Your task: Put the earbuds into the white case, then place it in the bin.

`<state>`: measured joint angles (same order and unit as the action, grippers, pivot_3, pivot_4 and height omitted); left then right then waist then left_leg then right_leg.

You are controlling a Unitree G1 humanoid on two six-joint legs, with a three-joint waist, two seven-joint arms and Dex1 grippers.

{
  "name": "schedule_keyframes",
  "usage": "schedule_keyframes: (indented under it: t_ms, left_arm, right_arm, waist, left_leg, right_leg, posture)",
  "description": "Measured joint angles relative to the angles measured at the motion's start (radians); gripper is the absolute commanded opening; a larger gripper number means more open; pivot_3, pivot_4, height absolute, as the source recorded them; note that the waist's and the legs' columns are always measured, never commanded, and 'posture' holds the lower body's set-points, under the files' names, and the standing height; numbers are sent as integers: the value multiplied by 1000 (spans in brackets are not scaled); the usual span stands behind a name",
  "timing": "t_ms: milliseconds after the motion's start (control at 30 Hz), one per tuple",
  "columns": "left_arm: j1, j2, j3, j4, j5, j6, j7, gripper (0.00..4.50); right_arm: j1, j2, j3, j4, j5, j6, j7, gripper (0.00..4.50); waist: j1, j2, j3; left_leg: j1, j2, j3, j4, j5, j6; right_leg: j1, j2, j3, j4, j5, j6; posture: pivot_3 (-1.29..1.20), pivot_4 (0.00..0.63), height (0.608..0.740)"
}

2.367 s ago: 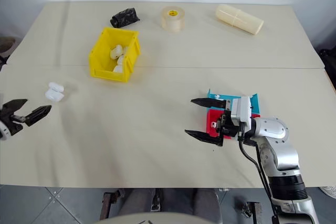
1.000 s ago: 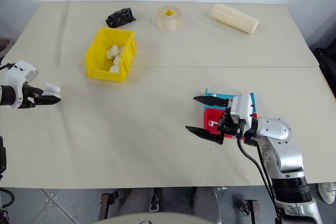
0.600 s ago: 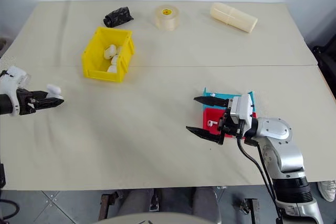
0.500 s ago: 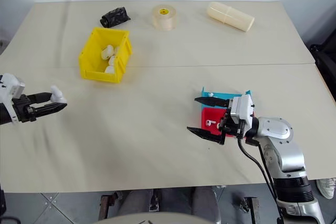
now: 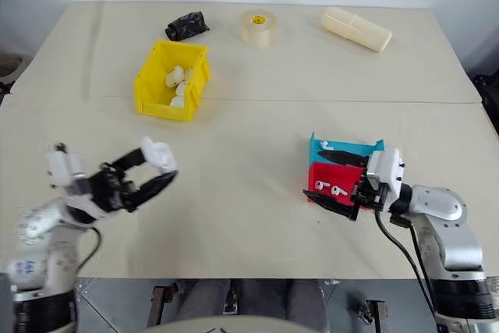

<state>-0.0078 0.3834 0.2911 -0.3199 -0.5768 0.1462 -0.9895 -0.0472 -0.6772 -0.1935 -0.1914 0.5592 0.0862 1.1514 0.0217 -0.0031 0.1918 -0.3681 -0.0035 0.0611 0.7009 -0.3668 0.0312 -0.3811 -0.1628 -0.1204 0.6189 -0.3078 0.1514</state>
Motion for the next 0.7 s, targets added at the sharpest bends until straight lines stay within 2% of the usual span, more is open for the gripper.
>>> schedule_keyframes:
  t_ms: [100,267,533,700]
  left_arm:
    - [-7,-81,-113,-6,52,-71,27,2782]
    - [-63,-137,-252,29,109,-187,0,2782]
    - [-221,-177,-359,248,121,-411,-165,2782]
    - [-241,-186,-393,280,95,-422,-212,2782]
  right_arm:
    - [64,-20,-56,-31,3,1,-9,4500]
    - [184,-40,-145,-109,4,0,-25,4500]
    - [390,-90,-312,-189,-9,20,-47,4500]
    - [486,-155,-353,-243,-62,154,-107,4500]
  waist:
    - [5,0,0]
    - [5,1,-1]
    - [10,3,-2]
    - [2,3,-2]
  left_leg:
    - [1,0,-1,0,0,0]
    - [1,0,-1,0,0,0]
    - [0,0,-3,0,1,1]
    - [0,0,-4,0,1,2]
  right_leg:
    - [3,0,-2,-2,0,0]
    - [4,0,-3,-4,0,1]
    - [7,1,-5,-8,2,3]
    - [7,1,-5,-9,2,4]
  posture:
    - [0,150,740]
    - [0,150,740]
    - [0,150,740]
    - [0,150,740]
